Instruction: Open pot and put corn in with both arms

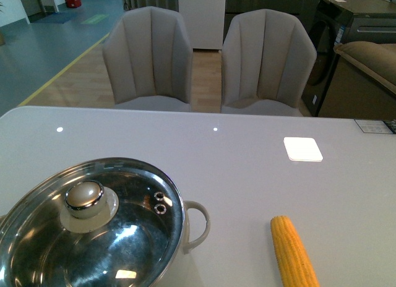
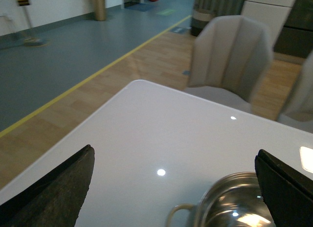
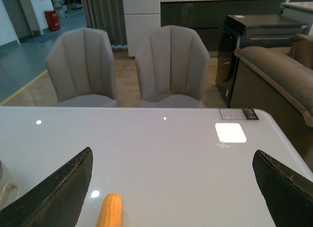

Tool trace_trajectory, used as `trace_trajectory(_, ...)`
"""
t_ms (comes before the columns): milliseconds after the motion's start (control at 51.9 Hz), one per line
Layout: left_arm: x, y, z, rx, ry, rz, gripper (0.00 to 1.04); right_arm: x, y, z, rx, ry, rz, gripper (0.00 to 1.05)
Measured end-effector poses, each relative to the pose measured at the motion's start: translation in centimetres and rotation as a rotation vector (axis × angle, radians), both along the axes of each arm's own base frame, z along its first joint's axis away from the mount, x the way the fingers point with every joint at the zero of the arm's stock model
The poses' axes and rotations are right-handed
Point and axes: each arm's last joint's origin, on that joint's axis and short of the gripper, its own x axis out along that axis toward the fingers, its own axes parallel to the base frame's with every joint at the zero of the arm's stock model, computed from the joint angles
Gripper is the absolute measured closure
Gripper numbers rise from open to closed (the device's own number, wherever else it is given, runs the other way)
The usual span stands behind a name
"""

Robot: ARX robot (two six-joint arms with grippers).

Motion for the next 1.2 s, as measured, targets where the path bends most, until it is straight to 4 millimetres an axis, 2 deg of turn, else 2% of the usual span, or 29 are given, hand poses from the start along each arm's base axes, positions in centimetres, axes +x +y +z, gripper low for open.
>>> trace_trajectory(154,4.3,-2.3,-0.8,-0.001,0.005,-0.158,0.07,0.0,0.0,0.0,0.0,0.0,0.0,0.09)
trace_trajectory(328,8.0,-4.9,-3.3,-0.001,0.045,-0.281,0.07,0.0,0.0,0.0,0.0,0.0,0.0,0.09)
trace_trajectory(463,9.9,-6.2,-5.0,0.014,0.071,-0.318,0.07,0.0,0.0,0.0,0.0,0.0,0.0,0.09)
trace_trajectory(810,12.2,-8.5,-8.7,0.034,0.151,-0.357,0.07,0.0,0.0,0.0,0.0,0.0,0.0,0.09)
trace_trajectory(945,12.5,-9.3,-10.6,0.047,0.2,-0.378,0.07,0.0,0.0,0.0,0.0,0.0,0.0,0.09)
trace_trajectory(1196,12.6,-9.7,-11.8,0.049,0.235,-0.378,0.07,0.0,0.0,0.0,0.0,0.0,0.0,0.09)
